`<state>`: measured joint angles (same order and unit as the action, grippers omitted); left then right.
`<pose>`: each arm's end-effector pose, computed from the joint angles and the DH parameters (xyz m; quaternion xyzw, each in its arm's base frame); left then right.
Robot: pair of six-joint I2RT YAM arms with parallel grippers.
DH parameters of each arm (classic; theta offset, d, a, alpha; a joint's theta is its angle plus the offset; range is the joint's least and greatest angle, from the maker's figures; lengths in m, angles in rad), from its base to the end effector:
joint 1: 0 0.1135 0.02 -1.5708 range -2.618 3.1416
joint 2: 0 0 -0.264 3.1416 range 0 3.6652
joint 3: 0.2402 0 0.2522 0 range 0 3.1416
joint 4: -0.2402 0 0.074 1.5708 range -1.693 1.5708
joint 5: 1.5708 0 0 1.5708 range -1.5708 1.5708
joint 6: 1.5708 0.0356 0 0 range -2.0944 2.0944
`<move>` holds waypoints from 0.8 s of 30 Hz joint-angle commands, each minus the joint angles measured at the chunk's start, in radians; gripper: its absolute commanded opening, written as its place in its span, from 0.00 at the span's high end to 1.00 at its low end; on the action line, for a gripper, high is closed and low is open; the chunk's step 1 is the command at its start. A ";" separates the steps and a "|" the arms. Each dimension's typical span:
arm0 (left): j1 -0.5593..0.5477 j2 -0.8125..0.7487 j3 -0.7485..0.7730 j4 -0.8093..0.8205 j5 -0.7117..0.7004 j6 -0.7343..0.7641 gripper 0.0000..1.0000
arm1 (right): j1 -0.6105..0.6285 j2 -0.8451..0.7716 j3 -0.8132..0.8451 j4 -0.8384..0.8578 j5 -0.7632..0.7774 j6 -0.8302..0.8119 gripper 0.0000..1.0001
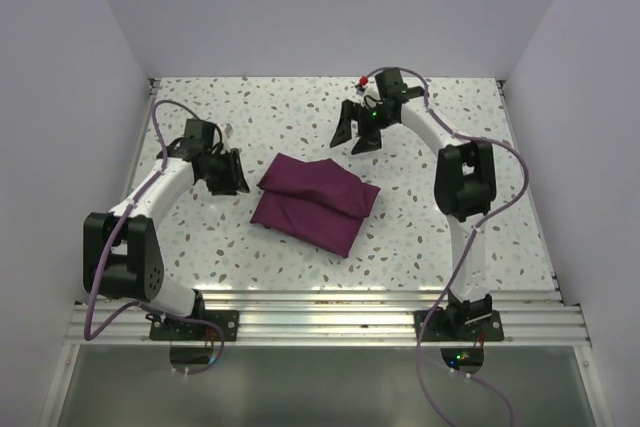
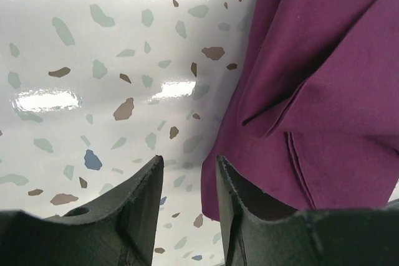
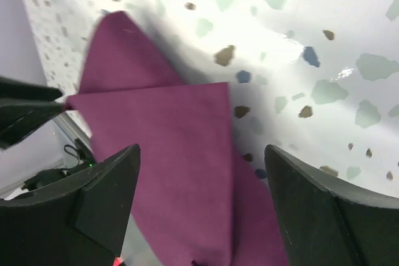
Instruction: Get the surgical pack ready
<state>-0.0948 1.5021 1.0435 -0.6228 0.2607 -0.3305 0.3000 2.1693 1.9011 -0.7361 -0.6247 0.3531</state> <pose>0.2968 -0.0374 0.2266 -0.0818 0.9590 -0.1740 0.2082 0.4486 0.1606 0.2377 -0.0616 0.9157 0.3648 0.1573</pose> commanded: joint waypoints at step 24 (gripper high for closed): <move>0.000 -0.046 -0.031 0.000 0.063 0.018 0.57 | 0.037 0.158 -0.010 0.092 -0.296 0.104 0.68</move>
<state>-0.0948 1.4693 1.0164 -0.6266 0.3073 -0.3286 0.3393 2.3539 1.8847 -0.6708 -0.8825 0.4320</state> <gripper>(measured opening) 0.432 0.351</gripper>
